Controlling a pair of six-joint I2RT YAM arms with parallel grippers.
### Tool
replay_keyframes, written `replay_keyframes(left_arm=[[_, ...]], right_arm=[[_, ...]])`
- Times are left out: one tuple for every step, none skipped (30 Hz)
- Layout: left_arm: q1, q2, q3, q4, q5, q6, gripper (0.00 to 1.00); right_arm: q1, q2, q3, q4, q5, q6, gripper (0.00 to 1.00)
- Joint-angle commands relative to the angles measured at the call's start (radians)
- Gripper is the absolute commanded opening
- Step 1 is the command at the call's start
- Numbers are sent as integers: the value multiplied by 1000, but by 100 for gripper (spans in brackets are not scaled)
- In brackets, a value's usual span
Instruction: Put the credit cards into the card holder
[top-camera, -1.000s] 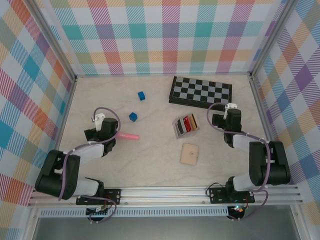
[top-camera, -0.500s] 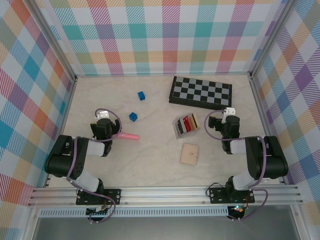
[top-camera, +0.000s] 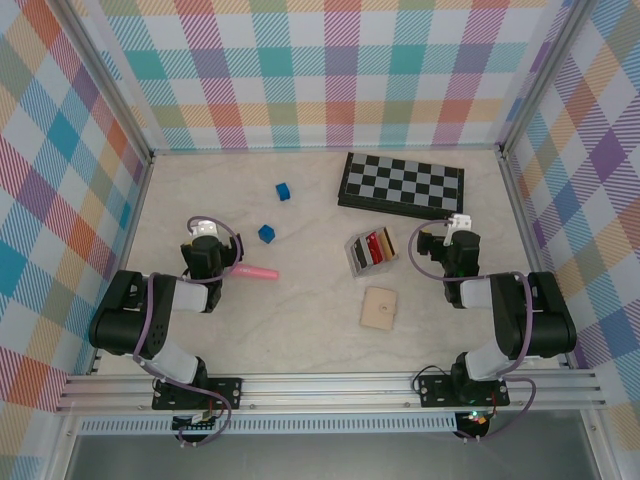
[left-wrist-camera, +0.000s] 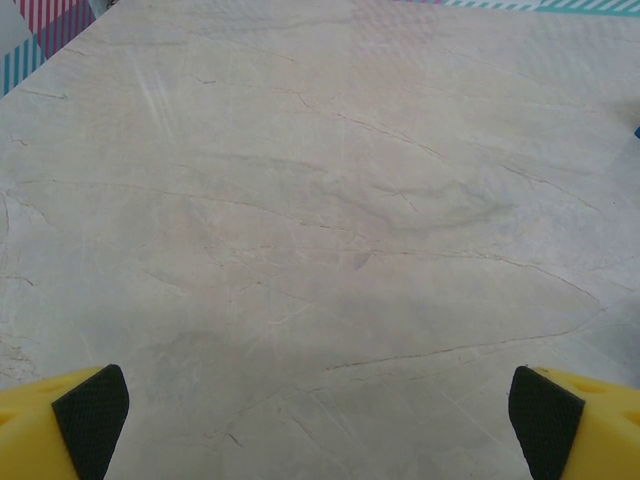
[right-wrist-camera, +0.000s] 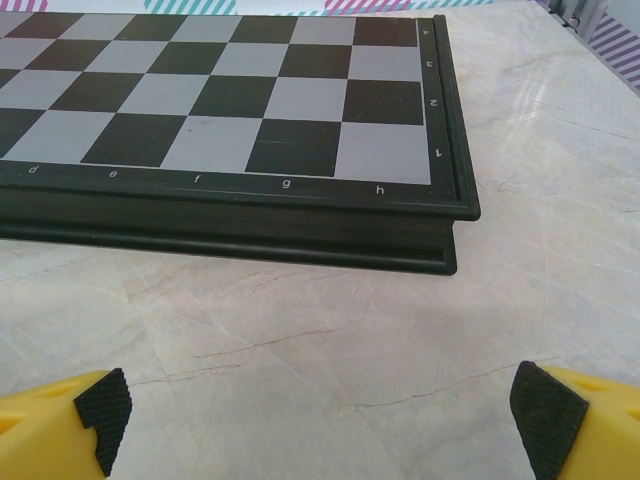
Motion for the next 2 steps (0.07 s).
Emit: replay_keyframes(left_arm=[[14,-6,6,39,14,6,100],[13,-6,6,38,24,10,100]], right_arm=[[-4,-6,14,37,5,12,100],[-4,-7,14,37,6,12,100]])
